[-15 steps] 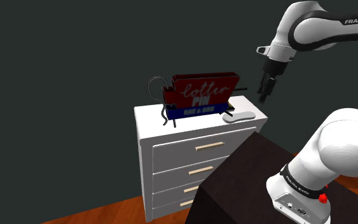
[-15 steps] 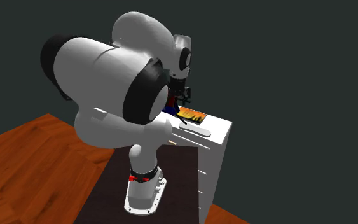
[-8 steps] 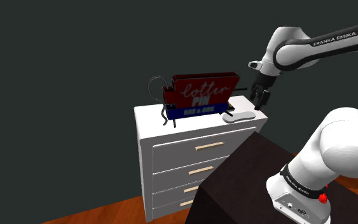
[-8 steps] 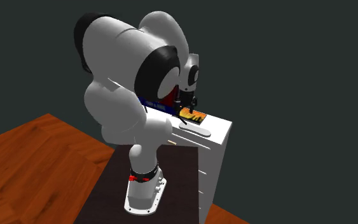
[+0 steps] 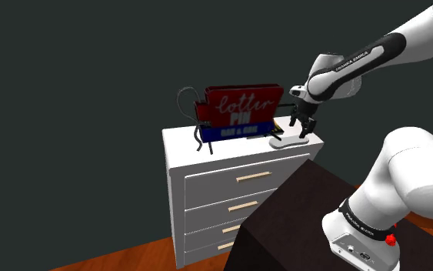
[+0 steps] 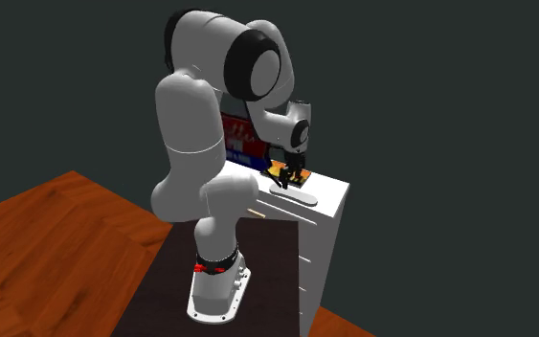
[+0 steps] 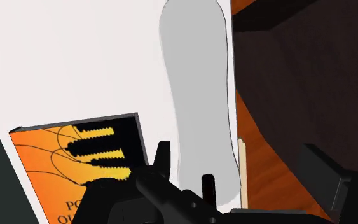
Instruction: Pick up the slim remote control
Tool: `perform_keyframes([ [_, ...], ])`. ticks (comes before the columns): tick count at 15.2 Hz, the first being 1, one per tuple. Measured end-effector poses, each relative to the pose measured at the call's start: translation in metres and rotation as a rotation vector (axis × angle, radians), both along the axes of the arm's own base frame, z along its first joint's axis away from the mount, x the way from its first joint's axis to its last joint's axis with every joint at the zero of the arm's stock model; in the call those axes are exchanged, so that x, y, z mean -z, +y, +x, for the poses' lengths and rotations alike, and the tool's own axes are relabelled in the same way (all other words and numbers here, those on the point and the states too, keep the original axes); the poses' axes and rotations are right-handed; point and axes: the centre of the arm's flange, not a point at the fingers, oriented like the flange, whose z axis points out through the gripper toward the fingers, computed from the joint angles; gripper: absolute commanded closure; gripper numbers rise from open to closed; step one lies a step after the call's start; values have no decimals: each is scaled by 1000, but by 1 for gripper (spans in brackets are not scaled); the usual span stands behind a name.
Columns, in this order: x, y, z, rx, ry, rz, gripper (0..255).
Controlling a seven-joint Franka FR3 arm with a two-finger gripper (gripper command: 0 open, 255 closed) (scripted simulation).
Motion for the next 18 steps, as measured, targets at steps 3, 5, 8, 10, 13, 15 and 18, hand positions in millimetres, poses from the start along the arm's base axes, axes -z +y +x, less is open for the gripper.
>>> perform_keyframes([
  [3, 29, -6, 10, -92, -1, -6, 0],
  [5, 39, -6, 12, -105, -2, -9, 0],
  [8, 55, -7, 11, -109, -3, -10, 0],
  [10, 65, -7, 12, -109, -4, -11, 0],
  [13, 68, -7, 12, -108, -4, -10, 255],
  [15, 69, -7, 12, -108, -5, -10, 255],
  [18, 69, -7, 12, -109, -5, -10, 255],
])
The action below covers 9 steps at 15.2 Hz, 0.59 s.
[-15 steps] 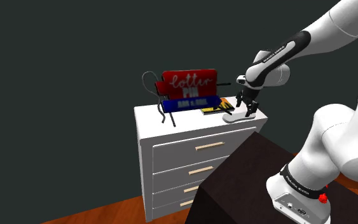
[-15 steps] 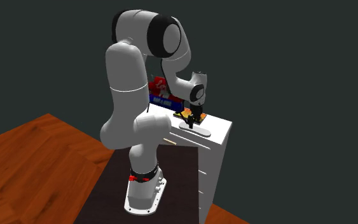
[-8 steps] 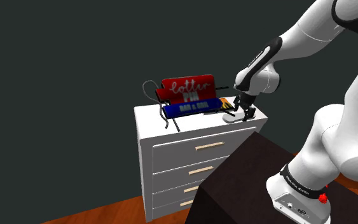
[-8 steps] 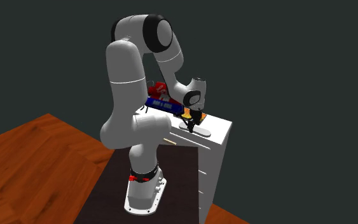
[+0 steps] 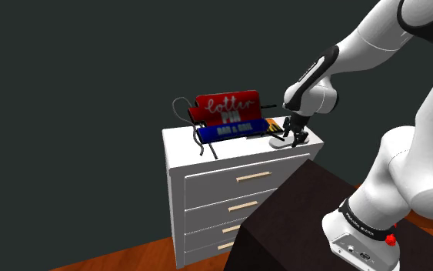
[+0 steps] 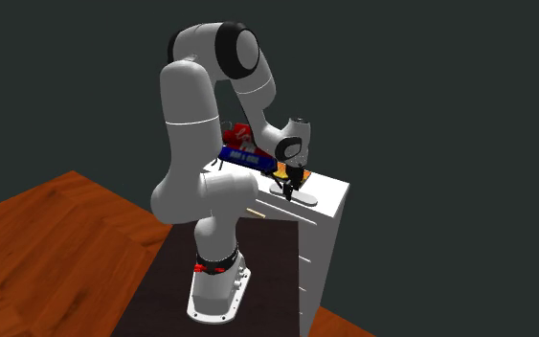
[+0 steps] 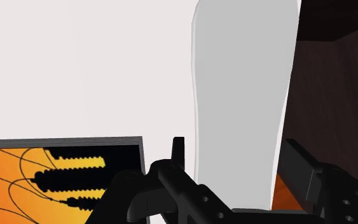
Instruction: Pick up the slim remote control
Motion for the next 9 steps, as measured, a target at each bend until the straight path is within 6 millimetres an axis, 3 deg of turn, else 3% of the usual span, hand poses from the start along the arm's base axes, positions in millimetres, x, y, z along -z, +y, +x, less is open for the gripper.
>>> perform_keyframes([
  [4, -2, 0, 0, 1, 0, 0, 255],
  [9, -26, -2, 0, 3, 0, 2, 255],
])
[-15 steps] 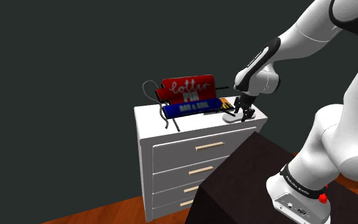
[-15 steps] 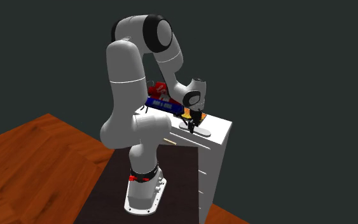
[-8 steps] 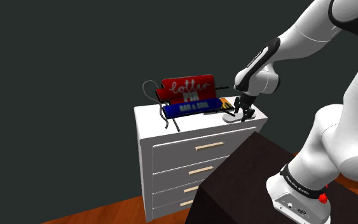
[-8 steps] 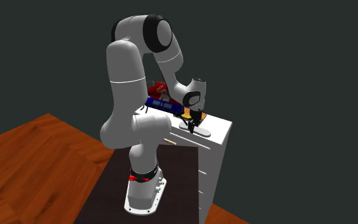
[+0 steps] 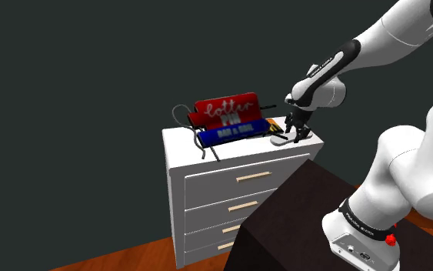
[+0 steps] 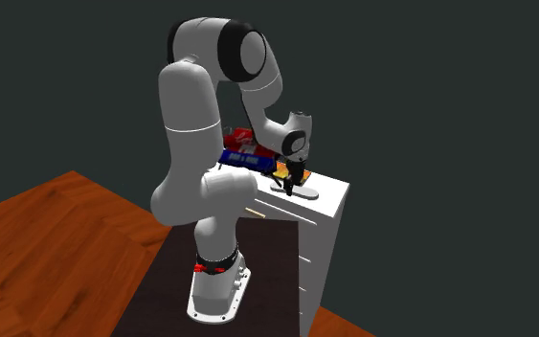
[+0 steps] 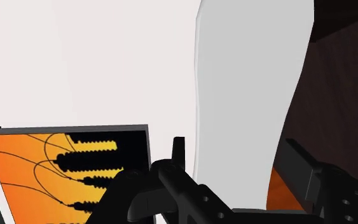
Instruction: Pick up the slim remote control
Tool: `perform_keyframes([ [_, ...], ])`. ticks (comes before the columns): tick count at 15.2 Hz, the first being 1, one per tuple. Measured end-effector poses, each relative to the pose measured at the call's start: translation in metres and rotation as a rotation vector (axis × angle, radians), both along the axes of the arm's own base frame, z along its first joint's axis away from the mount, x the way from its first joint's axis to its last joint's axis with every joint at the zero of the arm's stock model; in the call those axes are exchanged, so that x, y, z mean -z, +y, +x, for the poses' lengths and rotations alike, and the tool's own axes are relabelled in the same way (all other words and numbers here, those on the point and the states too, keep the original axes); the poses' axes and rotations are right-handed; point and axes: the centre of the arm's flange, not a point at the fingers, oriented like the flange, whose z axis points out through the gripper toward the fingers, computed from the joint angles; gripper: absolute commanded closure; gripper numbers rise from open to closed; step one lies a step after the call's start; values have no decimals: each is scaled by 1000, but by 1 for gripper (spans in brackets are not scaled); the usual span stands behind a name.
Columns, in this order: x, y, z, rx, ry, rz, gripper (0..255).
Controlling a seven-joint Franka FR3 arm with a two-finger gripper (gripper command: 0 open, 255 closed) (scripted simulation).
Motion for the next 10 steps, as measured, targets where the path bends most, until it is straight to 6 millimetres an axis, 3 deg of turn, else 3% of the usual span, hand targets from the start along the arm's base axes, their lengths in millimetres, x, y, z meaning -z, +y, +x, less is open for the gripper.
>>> perform_keyframes([
  [10, -49, 2, 0, -2, 1, -1, 255],
])
